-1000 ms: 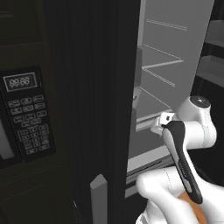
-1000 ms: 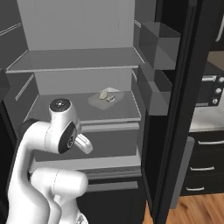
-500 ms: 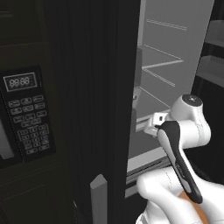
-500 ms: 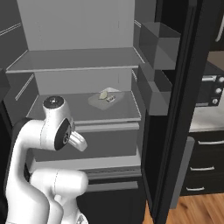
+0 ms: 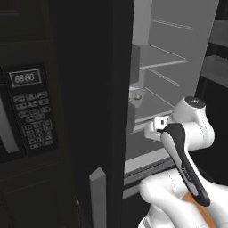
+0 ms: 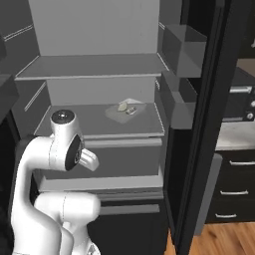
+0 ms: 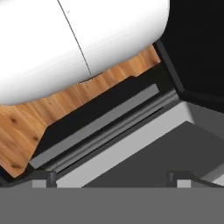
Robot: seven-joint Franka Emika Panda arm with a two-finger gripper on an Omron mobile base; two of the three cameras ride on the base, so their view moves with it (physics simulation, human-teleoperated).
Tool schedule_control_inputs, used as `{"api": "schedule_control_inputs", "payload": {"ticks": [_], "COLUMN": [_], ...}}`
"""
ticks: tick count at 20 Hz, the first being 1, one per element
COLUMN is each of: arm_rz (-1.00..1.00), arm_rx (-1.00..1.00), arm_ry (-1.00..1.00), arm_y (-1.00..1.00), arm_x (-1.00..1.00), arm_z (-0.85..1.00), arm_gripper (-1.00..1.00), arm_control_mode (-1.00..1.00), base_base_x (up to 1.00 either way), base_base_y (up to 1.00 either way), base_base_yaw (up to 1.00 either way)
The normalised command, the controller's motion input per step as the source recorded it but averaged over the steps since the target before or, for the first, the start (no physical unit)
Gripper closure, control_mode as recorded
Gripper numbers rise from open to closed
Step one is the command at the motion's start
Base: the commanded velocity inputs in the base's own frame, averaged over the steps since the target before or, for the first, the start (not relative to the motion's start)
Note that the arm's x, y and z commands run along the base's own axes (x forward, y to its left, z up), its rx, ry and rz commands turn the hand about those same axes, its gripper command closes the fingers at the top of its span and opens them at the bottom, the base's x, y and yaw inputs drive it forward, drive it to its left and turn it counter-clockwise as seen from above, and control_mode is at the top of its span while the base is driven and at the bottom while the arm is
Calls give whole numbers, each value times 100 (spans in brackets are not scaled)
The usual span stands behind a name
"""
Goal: Place two dumplings into each of the tupperware containers and then place the containers in the fridge.
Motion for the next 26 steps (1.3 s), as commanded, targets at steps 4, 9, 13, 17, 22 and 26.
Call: {"api": "schedule_control_inputs", "payload": {"ticks": [4,9,13,17,22,26], "arm_rz": [0,0,0,0,0,0], "arm_rx": [0,0,0,0,0,0], "arm_ry": [0,0,0,0,0,0], "arm_y": [0,0,0,0,0,0], "arm_x": [0,0,0,0,0,0], "arm_z": [0,0,0,0,0,0], "arm_gripper": [-100,-100,-100,-100,-100,-100], "arm_control_mode": [100,100,100,100,100,100], "base_base_x": [-78,-100,-100,-100,-100,-100], "base_base_y": [-10,-27,-24,-39,-54,-62], "base_base_yaw": [8,0,0,0,0,0]}}
